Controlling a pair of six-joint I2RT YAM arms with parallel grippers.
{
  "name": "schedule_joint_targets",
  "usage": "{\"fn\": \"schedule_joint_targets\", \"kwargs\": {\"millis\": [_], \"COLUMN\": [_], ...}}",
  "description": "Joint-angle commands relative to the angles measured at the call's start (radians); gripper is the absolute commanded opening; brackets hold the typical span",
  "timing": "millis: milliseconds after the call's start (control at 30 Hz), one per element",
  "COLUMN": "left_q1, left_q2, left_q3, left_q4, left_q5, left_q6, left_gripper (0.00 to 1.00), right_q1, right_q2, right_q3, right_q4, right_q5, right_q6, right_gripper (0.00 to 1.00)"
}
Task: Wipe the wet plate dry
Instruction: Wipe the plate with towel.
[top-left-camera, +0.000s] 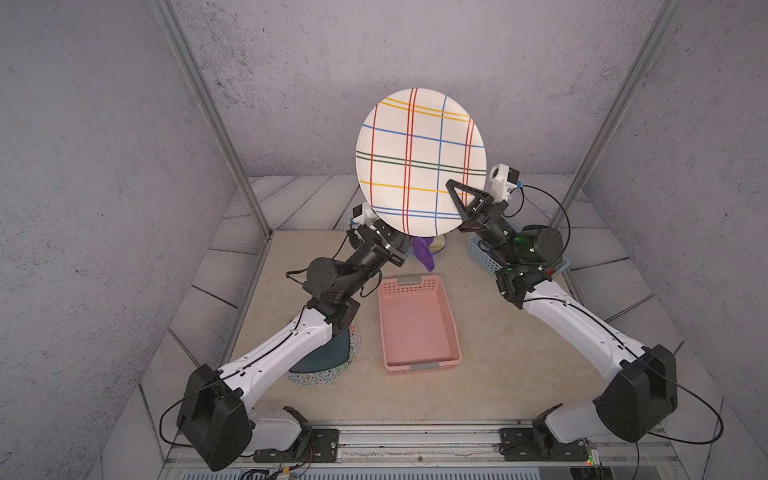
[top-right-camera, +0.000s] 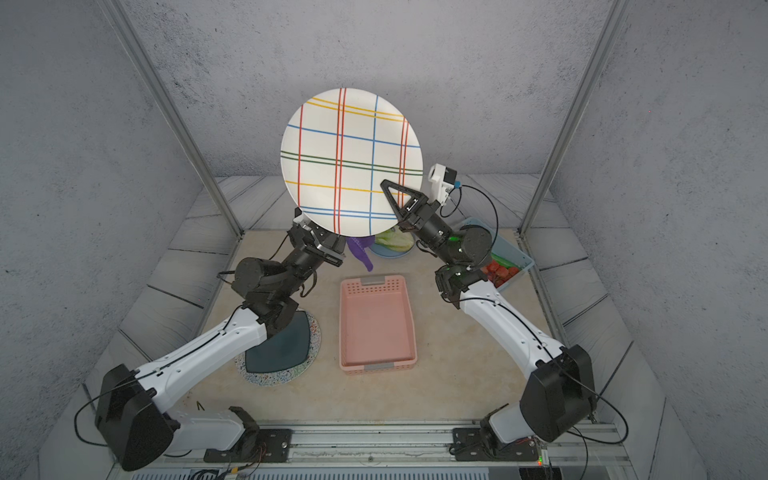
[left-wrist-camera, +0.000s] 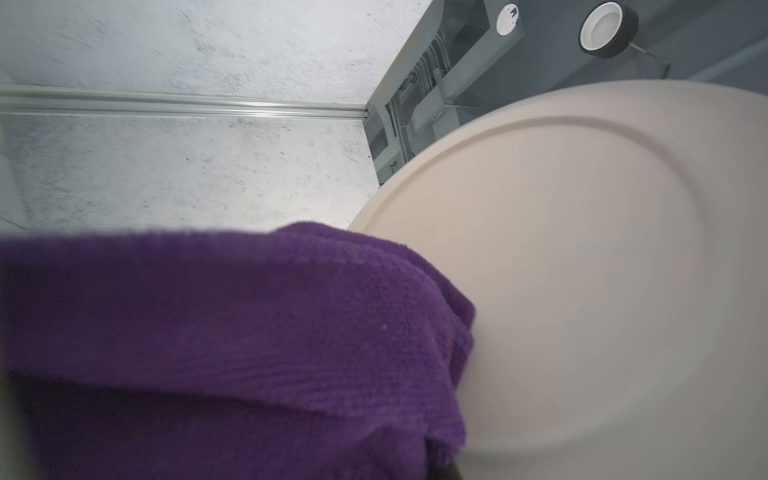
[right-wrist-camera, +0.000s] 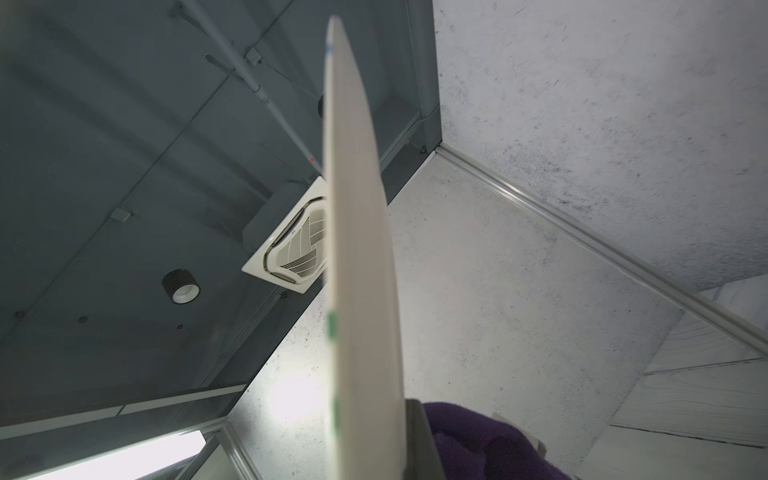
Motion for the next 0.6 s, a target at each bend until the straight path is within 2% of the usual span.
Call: {"fn": "schedule_joint_targets", "kwargs": {"millis": [0, 100, 200, 233, 367, 500, 567], "left_q1": [0.049, 0.097, 0.1, 0.102, 0.114, 0.142, 0.151], "left_q2": [-0.152, -0.239, -0.274, -0.273, -0.259, -0.331, -0.361], "left_q3": [-0.015, 0.013, 0.093, 0.108, 0.153, 0.21, 0.233], "left_q4": [-0.105, -0.466, -0.836, -0.89, -1.002, -1.204, -1.27], "left_q5": [0.152, 0.172, 0.105, 0.085, 0.062, -0.089, -0.151], "left_q6": [0.175, 0.438, 0.744, 0.812, 0.942, 1.111, 1.175], "left_gripper": [0.0, 0.0, 0.0, 0.0, 0.0, 0.0, 0.0], "right_q1": [-0.038, -0.027, -0.015, -0.011, -0.005, -0.007, -0.005], "right_q2": [-0.053, -0.106, -0.127, -0.134, -0.174, -0.24, -0.243], "right_q3": [-0.061, -0.1, -0.112, -0.111, -0.11, -0.123, -0.113], "right_q4": [-0.177, -0.268, -0.272, -0.289, -0.402, -0.578, -0.588], "right_q5": [0.062, 0.042, 0.027, 0.024, 0.042, 0.136, 0.12], "right_q6": [-0.12, -0.194, -0.214, -0.227, -0.301, -0.38, -0.414], "right_gripper": [0.0, 0.0, 0.0, 0.0, 0.0, 0.0, 0.0]}}
